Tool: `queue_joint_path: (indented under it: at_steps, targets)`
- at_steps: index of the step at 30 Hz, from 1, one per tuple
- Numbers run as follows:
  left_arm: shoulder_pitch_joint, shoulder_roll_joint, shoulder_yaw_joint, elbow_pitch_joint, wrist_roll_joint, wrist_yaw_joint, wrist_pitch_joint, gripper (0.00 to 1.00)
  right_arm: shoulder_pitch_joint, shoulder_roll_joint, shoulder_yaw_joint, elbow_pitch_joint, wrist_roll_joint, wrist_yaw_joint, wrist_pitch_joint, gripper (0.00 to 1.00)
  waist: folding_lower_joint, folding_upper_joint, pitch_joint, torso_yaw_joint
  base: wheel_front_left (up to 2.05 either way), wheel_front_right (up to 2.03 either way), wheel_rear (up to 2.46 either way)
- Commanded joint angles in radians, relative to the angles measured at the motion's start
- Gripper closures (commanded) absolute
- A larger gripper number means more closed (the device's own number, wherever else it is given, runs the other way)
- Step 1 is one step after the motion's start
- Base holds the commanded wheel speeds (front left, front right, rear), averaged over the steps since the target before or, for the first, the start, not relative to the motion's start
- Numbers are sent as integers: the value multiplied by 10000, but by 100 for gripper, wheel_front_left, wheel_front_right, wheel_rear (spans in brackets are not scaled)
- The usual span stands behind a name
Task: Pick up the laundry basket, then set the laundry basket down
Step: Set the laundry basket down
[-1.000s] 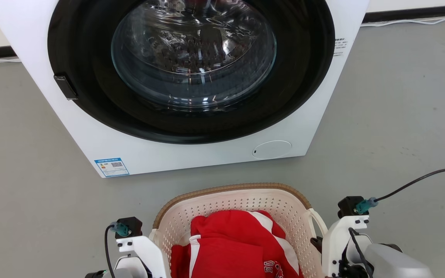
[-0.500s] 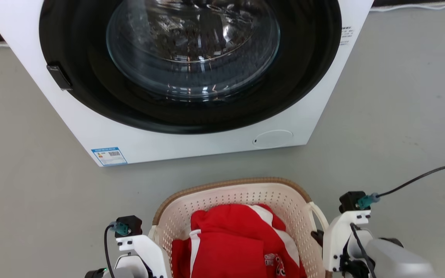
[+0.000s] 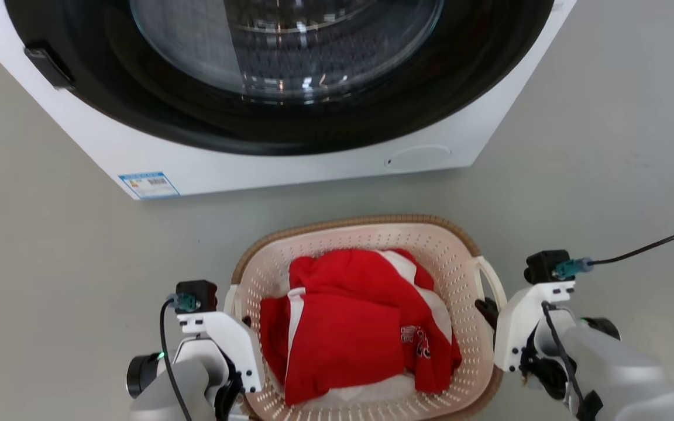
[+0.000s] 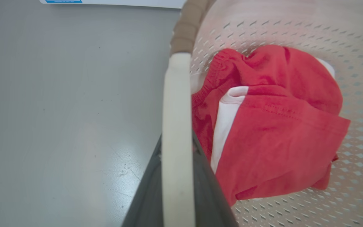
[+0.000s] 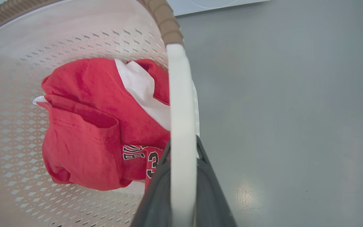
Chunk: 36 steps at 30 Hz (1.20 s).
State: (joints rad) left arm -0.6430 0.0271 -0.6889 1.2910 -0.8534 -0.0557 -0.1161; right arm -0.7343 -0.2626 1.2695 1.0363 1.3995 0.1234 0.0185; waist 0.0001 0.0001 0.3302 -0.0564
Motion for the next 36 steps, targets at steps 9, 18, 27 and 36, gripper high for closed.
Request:
queue_joint_path:
  at_steps: [9, 18, 27, 36]
  targets:
    - [-959, 231, -53, -236, 32, 433, -821, 100, -496, -419, 18, -274, 48, 73, -807, 100, 0, -1, 1410, 30, 0, 0, 0]
    - [-1569, 231, -158, -213, -1, 670, -1150, 100, -898, -632, 30, -492, 76, 73, -1449, 100, 0, -1, 2537, 99, 0, 0, 0]
    - [-2183, 231, -87, -215, -33, 979, -1405, 100, -1321, -885, 48, -766, 89, 73, -2027, 100, 0, -1, 3541, 270, 0, 0, 0]
    - [-2536, 231, -59, -556, -263, 1173, -1452, 100, -1667, -1132, 73, -1002, 96, 73, -2173, 100, 0, -1, 4319, 419, 0, 0, 0]
